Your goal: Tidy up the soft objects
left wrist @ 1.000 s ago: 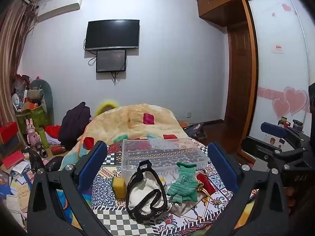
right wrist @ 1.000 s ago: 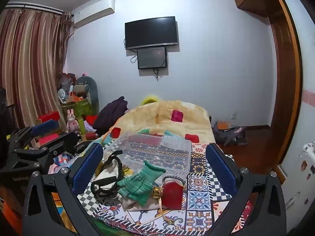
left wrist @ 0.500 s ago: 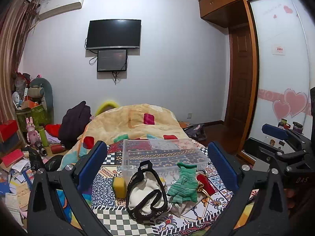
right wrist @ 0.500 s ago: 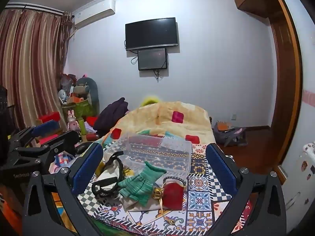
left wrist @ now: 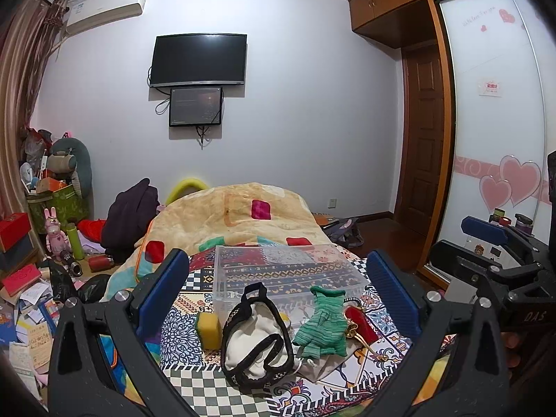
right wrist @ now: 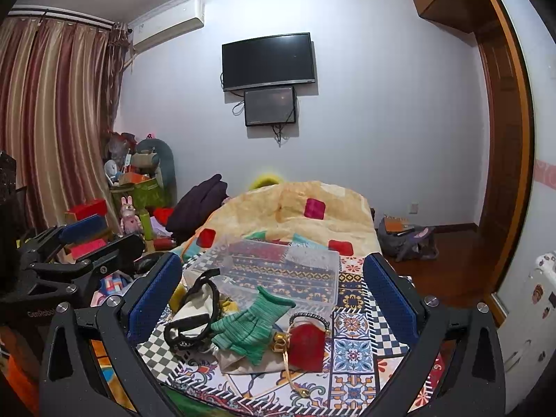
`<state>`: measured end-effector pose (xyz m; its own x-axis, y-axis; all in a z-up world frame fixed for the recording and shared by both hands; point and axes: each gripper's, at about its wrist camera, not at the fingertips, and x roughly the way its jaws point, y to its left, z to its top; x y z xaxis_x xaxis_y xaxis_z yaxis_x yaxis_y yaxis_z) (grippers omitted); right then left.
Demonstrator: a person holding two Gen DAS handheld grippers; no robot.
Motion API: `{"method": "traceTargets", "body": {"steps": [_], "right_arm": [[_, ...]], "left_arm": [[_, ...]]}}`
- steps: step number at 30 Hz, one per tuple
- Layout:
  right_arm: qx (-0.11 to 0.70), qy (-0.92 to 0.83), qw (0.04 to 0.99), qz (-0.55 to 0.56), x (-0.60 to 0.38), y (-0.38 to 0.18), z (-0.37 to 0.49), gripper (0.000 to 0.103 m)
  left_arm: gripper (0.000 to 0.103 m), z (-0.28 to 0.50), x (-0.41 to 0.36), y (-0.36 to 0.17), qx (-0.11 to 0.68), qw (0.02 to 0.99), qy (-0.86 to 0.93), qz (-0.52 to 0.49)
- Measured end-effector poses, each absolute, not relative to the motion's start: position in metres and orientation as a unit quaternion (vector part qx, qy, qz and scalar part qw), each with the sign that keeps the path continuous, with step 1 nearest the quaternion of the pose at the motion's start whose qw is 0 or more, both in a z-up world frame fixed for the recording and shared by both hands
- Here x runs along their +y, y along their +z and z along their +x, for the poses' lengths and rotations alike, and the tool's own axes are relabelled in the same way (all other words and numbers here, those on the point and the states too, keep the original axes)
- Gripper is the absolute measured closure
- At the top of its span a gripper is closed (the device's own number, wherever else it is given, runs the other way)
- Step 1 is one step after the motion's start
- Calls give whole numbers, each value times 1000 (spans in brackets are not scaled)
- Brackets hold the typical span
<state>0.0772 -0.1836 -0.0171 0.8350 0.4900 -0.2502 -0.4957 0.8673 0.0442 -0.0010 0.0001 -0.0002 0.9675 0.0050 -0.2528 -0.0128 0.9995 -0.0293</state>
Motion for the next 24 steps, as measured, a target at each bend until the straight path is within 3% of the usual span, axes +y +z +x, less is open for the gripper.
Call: {"method": "traceTargets", "body": {"steps": [24], "right_arm": [[123,260,958,-5,-184,-18,75,0]], "left_arm": [[0,-1,0,2,127,992,3,-16]]}}
